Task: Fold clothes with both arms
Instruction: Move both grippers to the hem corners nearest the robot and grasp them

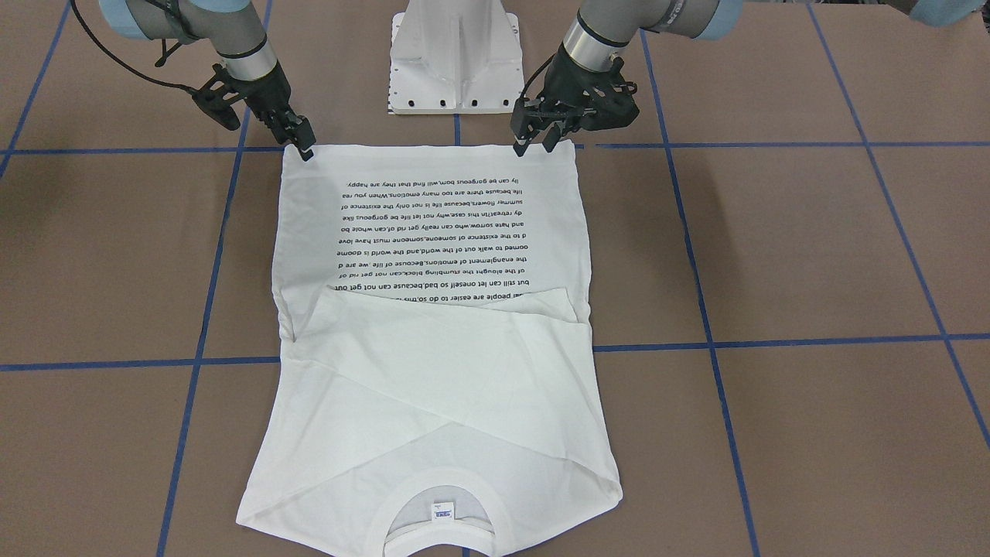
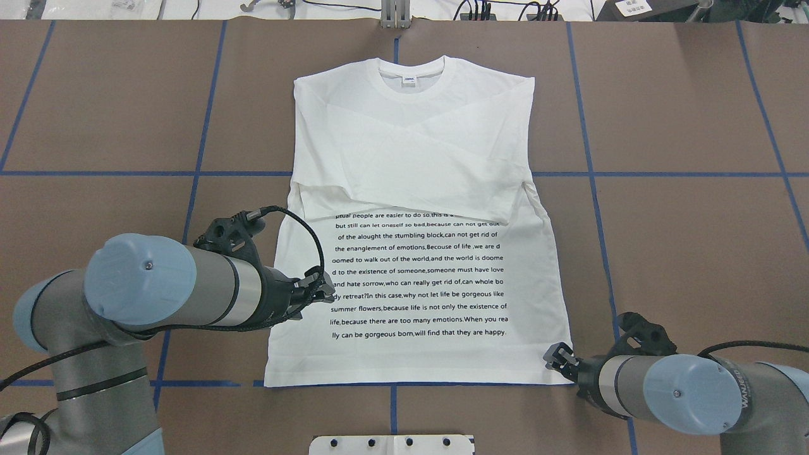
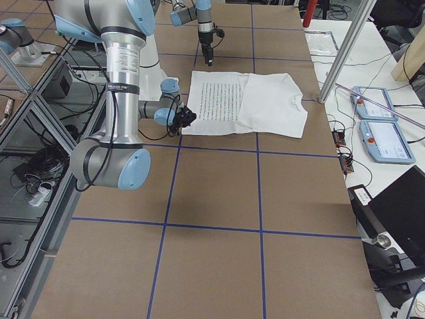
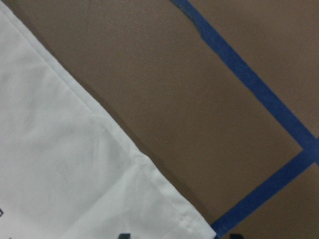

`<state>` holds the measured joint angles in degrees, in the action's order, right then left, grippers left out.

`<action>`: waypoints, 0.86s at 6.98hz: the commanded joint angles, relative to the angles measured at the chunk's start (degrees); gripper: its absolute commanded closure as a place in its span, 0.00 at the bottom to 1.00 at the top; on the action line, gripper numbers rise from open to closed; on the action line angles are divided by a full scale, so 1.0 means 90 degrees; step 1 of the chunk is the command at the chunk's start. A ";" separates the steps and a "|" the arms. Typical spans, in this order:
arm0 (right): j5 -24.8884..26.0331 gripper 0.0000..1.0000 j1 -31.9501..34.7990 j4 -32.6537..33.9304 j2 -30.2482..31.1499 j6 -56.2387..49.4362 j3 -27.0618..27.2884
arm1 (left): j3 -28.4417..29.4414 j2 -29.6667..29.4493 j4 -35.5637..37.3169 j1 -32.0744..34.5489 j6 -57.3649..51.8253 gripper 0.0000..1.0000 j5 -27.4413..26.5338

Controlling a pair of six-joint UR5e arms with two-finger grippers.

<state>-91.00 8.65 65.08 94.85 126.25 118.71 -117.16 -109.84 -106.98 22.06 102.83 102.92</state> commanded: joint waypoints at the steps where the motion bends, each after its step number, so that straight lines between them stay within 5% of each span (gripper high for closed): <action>1: -0.0055 1.00 -0.0004 -0.0004 -0.0002 -0.0004 0.0023 | 0.0001 0.0104 0.0001 -0.0010 0.0000 0.37 0.0000; 6: -0.0162 1.00 0.0044 -0.0004 0.0096 -0.0004 0.0443 | -0.0009 0.0982 0.0001 -0.0876 0.0632 0.38 0.0000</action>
<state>-92.34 9.02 65.04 95.40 126.18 121.67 -117.24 -103.23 -106.96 17.04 105.86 102.99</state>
